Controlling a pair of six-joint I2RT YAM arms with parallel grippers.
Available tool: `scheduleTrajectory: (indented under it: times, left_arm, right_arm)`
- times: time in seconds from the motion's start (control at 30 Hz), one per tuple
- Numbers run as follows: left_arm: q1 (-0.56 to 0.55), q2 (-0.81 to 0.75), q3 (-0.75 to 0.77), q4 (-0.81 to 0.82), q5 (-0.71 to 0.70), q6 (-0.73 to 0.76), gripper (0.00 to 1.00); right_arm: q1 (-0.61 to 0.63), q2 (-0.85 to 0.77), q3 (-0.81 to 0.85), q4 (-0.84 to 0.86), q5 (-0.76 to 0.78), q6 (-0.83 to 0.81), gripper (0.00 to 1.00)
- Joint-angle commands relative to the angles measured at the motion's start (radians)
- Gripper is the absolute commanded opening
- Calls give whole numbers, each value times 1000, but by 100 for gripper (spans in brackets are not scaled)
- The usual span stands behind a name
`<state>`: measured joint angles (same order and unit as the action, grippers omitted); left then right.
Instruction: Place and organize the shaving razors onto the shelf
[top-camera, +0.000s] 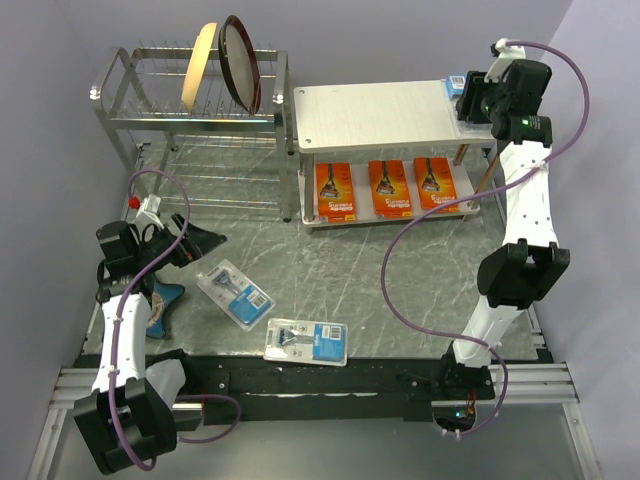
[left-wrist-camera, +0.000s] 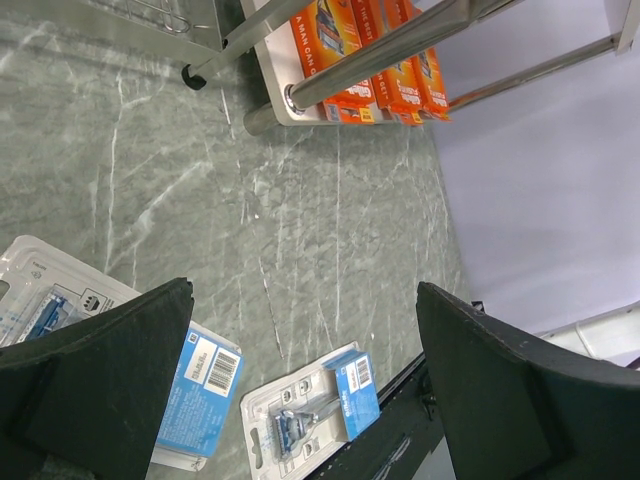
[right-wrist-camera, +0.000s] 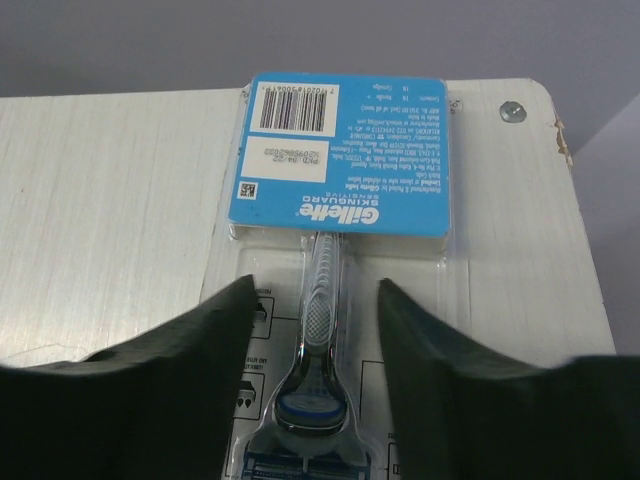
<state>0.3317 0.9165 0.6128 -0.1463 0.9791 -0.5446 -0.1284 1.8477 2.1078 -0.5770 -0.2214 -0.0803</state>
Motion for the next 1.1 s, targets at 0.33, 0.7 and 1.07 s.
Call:
scheduleTrajectory:
  times: [0.33,0.7,1.07]
  left_arm:
    - [4,22,45,47,26,-28,100]
    - [-116,135,394,-492,40,482,99]
    - [-923,326,532,-958,-390,1302,99]
  right_arm:
    - [139,-365,-137,10,44,47,76]
    - [615,-815,-899,161,-167,-254,88]
    - [556,-797,-884,222,304,-13,100]
